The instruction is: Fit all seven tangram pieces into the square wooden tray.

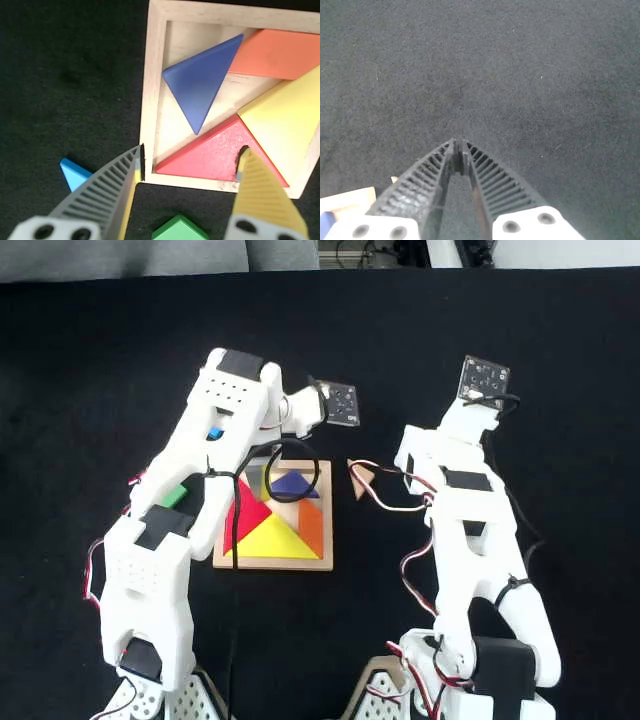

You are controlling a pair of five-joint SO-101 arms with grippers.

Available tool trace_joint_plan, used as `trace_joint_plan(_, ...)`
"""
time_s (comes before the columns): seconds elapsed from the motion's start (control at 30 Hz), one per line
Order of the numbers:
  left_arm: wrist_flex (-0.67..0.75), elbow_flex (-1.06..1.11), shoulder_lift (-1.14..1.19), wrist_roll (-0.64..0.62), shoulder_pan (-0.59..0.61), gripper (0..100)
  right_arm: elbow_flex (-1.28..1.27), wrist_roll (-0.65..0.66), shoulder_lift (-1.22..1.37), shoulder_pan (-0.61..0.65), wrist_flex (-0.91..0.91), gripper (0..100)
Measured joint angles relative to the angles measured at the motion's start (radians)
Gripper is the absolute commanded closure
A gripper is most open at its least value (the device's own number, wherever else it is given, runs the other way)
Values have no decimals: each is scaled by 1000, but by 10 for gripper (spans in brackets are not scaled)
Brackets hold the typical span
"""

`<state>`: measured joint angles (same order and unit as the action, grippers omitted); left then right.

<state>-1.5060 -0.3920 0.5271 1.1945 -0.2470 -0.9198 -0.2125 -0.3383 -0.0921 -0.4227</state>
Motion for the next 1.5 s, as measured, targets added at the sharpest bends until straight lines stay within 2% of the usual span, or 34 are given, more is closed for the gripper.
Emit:
trace_joint_plan(0.23, 127, 95, 0, 0, 0, 700, 0, 0, 0, 0, 0, 987)
trace_joint_plan(0.6, 198, 100, 35, 0, -5, 700, 0, 5, 0, 0, 0, 987)
trace_joint_plan(0.77, 210, 100, 98, 0, -28, 700, 0, 5, 0, 0, 0, 987)
trace_joint_plan(1.5, 203, -20, 110, 0, -32, 700, 0, 5, 0, 11, 0, 987)
